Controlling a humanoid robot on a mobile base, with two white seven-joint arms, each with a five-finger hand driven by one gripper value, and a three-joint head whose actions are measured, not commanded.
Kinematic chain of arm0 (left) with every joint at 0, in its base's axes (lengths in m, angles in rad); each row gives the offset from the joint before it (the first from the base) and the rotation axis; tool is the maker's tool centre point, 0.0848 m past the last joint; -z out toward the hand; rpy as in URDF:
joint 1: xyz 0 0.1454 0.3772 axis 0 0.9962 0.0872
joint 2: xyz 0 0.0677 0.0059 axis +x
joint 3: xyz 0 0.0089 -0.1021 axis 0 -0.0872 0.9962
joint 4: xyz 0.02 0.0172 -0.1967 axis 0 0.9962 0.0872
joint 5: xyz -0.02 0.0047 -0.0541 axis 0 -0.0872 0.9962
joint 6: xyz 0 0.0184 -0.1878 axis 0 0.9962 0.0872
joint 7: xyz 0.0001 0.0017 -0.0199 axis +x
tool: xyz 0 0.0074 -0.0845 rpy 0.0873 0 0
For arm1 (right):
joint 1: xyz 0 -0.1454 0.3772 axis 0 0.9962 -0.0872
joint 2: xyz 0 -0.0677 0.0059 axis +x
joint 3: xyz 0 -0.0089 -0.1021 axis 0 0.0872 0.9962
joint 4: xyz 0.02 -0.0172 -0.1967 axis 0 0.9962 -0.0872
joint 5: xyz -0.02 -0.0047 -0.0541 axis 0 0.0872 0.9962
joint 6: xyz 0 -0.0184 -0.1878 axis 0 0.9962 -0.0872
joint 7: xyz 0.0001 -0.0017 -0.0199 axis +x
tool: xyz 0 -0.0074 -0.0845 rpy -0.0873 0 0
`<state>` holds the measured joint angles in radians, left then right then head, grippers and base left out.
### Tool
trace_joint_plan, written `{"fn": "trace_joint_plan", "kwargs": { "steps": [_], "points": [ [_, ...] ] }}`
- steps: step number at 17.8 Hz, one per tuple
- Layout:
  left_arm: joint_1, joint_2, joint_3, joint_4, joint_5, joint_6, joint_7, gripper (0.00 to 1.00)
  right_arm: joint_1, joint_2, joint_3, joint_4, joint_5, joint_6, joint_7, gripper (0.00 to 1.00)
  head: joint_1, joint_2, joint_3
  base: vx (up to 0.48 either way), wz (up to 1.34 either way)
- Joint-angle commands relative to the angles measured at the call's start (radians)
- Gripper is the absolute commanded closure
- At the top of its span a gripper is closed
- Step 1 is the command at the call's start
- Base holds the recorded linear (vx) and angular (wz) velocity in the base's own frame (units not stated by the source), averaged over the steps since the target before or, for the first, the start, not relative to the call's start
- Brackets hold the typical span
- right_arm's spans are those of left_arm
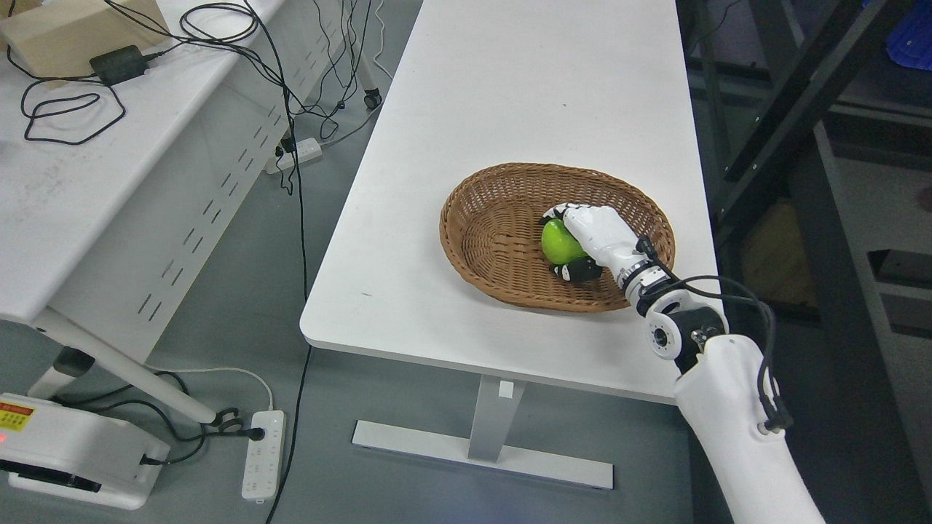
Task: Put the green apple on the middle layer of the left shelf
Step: 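Lift the green apple out of the basket with the right hand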
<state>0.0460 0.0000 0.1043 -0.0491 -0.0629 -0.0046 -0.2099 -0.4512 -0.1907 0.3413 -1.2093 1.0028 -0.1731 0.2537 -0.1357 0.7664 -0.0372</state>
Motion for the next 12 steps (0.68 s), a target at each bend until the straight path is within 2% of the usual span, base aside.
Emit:
{"fn": "trace_joint_plan", "kwargs": {
  "steps": [1, 3, 6, 11, 12],
  "points": [
    [0.000, 0.017, 0.000, 0.000, 0.000, 0.000, 0.000, 0.00, 0.031, -0.021, -0.168, -0.021, -0.157, 0.010, 0.036, 1.00, 0.0000, 0.000, 0.000, 0.000, 0.00],
    [0.000, 0.017, 0.000, 0.000, 0.000, 0.000, 0.000, 0.00, 0.049, -0.010, -0.298, -0.073, -0.286, 0.026, 0.036, 1.00, 0.0000, 0.000, 0.000, 0.000, 0.00],
    [0.000, 0.017, 0.000, 0.000, 0.000, 0.000, 0.000, 0.00, 0.089, 0.008, -0.422, -0.163, -0.501, 0.044, 0.016, 1.00, 0.0000, 0.000, 0.000, 0.000, 0.00],
    [0.000, 0.017, 0.000, 0.000, 0.000, 0.000, 0.000, 0.00, 0.179, 0.089, -0.553, -0.275, -0.572, 0.061, -0.190, 1.00, 0.0000, 0.000, 0.000, 0.000, 0.00],
    [0.000, 0.017, 0.000, 0.000, 0.000, 0.000, 0.000, 0.00, 0.230, 0.143, -0.579, -0.312, -0.582, 0.041, -0.224, 1.00, 0.0000, 0.000, 0.000, 0.000, 0.00]
  ]
}}
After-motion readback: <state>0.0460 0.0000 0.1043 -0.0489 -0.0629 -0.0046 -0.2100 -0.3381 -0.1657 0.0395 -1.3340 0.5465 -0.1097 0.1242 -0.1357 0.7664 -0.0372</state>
